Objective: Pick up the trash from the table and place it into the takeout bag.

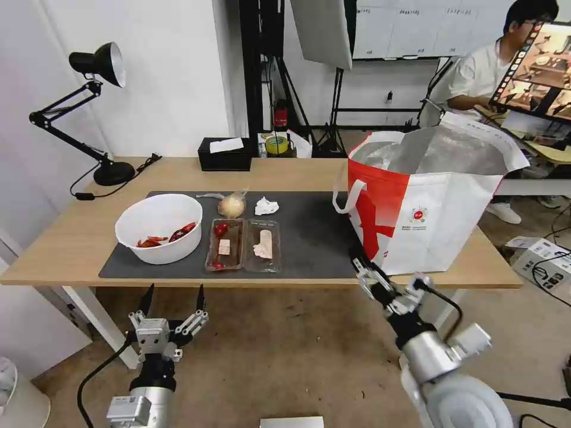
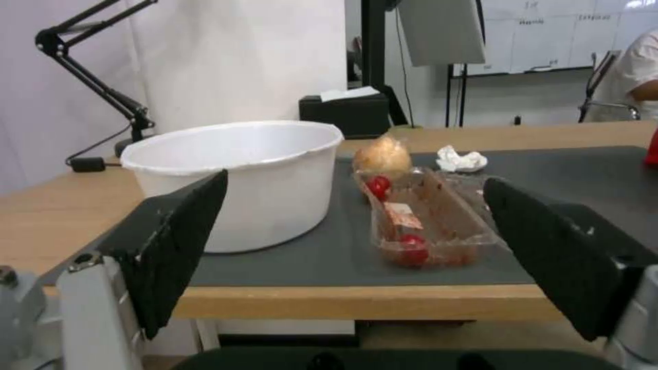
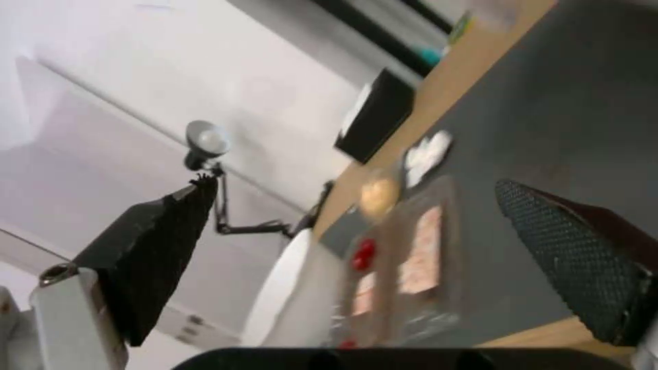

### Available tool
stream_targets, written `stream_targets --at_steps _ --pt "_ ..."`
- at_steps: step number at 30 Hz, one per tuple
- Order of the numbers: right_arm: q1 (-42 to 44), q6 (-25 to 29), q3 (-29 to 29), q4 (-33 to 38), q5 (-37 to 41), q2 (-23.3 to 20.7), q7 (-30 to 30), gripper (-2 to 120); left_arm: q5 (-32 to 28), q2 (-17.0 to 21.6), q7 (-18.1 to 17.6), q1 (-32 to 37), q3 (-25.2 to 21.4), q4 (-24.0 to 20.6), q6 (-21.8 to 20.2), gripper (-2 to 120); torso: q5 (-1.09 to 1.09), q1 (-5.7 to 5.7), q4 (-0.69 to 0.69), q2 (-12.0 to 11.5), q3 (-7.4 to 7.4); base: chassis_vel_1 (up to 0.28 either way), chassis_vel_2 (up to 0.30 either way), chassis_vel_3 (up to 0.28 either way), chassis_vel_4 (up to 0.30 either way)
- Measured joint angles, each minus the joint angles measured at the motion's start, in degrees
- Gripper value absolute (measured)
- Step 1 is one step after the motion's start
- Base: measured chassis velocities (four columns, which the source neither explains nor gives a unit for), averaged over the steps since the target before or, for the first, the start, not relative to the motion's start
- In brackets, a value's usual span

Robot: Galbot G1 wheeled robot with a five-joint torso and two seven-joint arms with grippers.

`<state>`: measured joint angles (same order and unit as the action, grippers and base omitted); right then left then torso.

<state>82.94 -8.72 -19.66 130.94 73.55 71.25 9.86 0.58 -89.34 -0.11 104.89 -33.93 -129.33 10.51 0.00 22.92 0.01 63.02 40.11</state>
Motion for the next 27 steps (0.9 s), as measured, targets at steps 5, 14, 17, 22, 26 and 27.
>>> stream_targets --at_steps 5,14,17,22,26,27 --pt "-4.9 -0.2 3.6 -2.2 5.4 0.8 4.5 100 -0.2 0.0 0.0 -0.3 -0.4 0.3 -0.1 100 0.0 0.0 0.0 0.0 0.0 0.0 0.0 0.0 0.0" --pt "-12.5 -0.2 8.8 -7.4 13.3 4.3 13.2 100 -1.2 0.9 0.2 -1.2 -1.5 1.2 -0.6 100 0.0 0.0 -0.01 0.0 0.0 0.0 0.0 0.0 0.0" --pt "-14.8 -0.2 10.2 -8.7 14.5 6.1 16.2 100 -1.3 1.2 0.3 -1.6 -1.8 1.3 -1.5 100 0.0 0.0 -0.01 0.0 0.0 0.0 0.0 0.0 0.0" --pt "-16.8 -0.2 12.3 -9.9 15.8 8.4 21.4 100 -1.8 1.9 0.3 -1.9 -2.4 1.4 -2.3 100 0.0 0.0 -0.01 0.0 0.0 0.0 0.0 0.0 0.0" --pt "-16.9 -0.3 13.9 -10.3 16.3 9.9 23.0 100 -2.2 2.4 0.3 -2.3 -2.7 1.3 -3.4 100 0.0 0.0 -0.01 0.0 0.0 0.0 0.0 0.0 0.0" --pt "-17.0 0.0 14.7 -10.4 16.2 10.7 23.4 100 -2.5 2.6 0.3 -2.5 -3.0 1.3 -3.7 100 -0.01 0.0 -0.01 0.0 0.0 0.0 0.0 0.0 0.0"
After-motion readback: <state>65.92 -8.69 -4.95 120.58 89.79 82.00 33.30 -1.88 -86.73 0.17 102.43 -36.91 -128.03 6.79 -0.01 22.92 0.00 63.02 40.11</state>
